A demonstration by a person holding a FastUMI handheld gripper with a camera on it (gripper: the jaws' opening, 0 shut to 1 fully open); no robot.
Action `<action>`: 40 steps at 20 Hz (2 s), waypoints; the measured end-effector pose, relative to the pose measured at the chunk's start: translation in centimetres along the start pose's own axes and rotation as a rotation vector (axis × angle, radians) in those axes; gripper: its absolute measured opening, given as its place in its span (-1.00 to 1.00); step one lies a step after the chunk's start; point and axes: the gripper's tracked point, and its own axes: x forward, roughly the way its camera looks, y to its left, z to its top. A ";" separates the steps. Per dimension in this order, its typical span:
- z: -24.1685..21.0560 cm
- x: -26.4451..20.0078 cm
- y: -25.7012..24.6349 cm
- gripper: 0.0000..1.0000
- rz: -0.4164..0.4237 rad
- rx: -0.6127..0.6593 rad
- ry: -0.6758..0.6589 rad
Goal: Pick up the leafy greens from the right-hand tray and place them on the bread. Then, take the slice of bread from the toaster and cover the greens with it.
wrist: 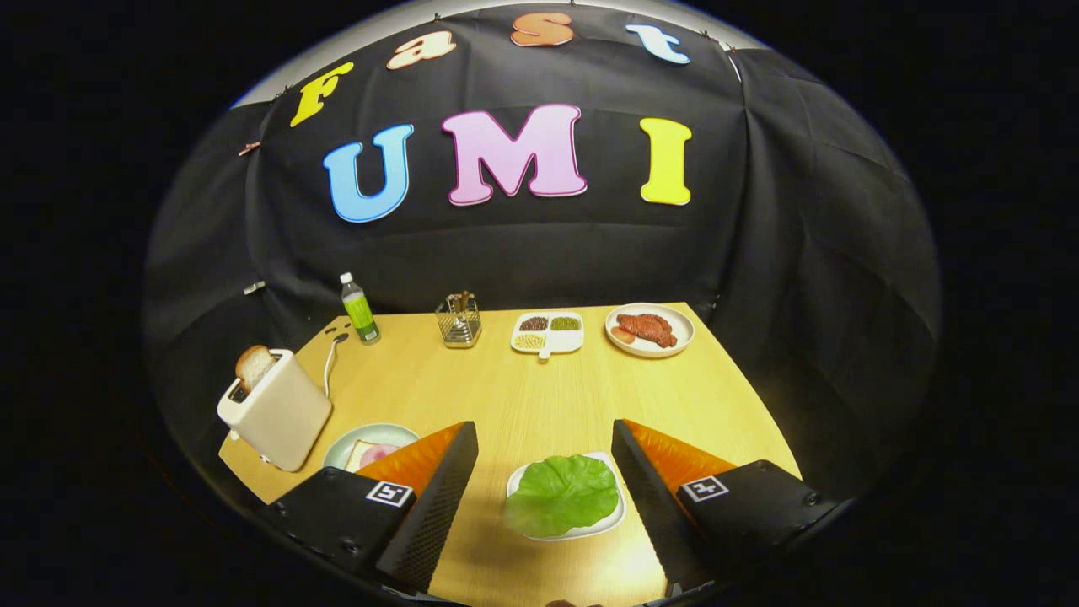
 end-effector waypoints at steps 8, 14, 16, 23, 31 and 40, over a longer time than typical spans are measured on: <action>-9.3 6.1 -1.8 0.99 0.012 -0.038 0.187; -14.0 9.0 -2.0 0.99 0.016 -0.086 0.276; -15.1 9.5 -2.2 0.99 0.015 -0.084 0.303; -16.2 9.9 -2.3 1.00 0.021 -0.081 0.336; -16.4 10.0 -2.3 0.56 0.048 -0.107 0.371; -16.5 9.9 -2.9 -0.72 0.080 -0.071 0.390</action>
